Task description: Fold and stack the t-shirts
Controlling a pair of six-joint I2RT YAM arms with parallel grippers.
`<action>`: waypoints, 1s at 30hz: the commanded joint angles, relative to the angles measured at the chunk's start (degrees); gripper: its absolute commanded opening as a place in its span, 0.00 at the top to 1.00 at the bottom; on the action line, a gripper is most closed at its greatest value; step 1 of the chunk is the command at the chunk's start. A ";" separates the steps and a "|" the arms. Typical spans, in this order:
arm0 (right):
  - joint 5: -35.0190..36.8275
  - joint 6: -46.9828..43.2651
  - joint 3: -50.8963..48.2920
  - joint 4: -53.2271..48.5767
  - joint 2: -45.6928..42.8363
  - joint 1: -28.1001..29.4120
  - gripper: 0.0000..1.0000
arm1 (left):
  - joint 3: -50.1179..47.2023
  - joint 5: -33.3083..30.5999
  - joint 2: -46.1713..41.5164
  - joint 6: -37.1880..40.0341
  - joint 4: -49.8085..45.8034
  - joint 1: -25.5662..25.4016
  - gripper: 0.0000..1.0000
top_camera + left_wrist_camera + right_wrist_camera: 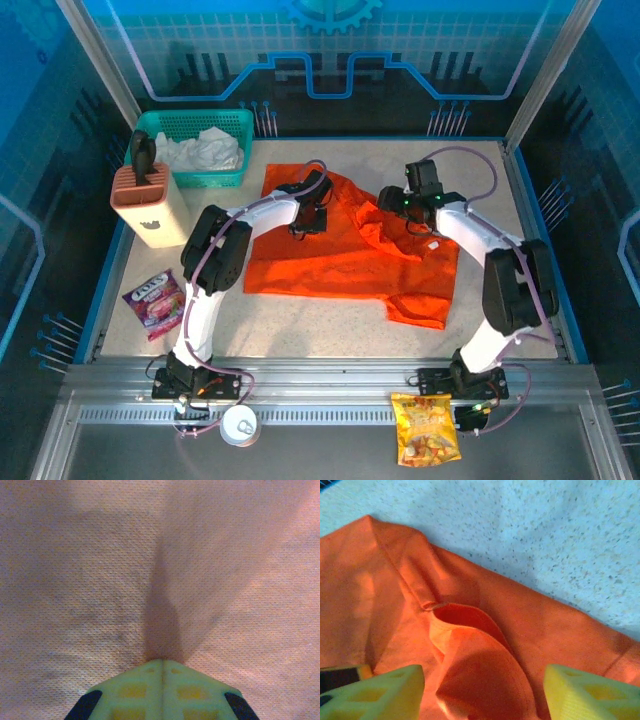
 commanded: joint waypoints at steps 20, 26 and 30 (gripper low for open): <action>-0.62 13.38 -8.58 -2.43 -1.61 14.53 0.99 | -5.21 1.21 -1.62 0.11 -2.39 0.48 1.00; -0.14 16.83 -11.24 -1.73 -2.14 17.52 0.92 | -5.85 1.79 -2.20 0.50 -1.96 0.57 1.00; 2.96 15.26 -8.16 -6.69 -4.66 17.45 0.59 | -6.26 2.08 -2.73 0.77 -1.76 0.56 1.00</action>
